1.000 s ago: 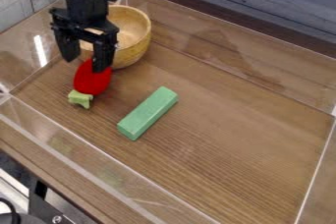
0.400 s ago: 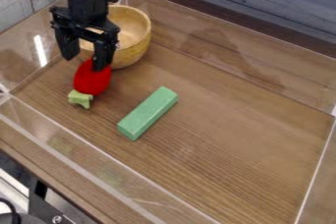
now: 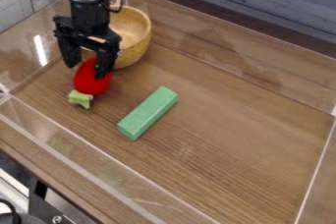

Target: Move the red object to the right side of the table

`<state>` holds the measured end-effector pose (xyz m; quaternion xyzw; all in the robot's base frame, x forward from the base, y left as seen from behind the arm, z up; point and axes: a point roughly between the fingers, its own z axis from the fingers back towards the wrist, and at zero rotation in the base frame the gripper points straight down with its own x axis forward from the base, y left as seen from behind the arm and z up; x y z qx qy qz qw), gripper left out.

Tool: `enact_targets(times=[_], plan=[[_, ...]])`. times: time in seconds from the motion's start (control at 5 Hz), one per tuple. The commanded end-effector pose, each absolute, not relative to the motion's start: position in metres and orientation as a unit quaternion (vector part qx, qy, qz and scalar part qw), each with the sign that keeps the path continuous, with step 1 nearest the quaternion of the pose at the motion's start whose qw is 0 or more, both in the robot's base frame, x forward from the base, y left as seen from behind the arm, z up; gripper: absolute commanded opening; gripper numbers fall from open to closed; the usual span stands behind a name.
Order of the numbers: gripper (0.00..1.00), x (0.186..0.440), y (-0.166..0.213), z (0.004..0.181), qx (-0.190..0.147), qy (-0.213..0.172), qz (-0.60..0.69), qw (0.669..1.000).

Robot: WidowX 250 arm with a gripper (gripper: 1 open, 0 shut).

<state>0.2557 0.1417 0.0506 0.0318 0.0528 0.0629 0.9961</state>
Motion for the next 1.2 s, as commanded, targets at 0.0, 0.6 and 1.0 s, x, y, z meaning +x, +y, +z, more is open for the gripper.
enact_targets(times=[0.0, 0.6, 1.0], plan=[[1.0, 0.263, 0.143, 0.052, 0.041, 0.04, 0.059, 0.997], [0.0, 0.268, 0.137, 0.054, 0.032, 0.038, 0.062, 0.997], [0.0, 0.285, 0.114, 0.087, 0.016, 0.01, 0.054, 0.998]])
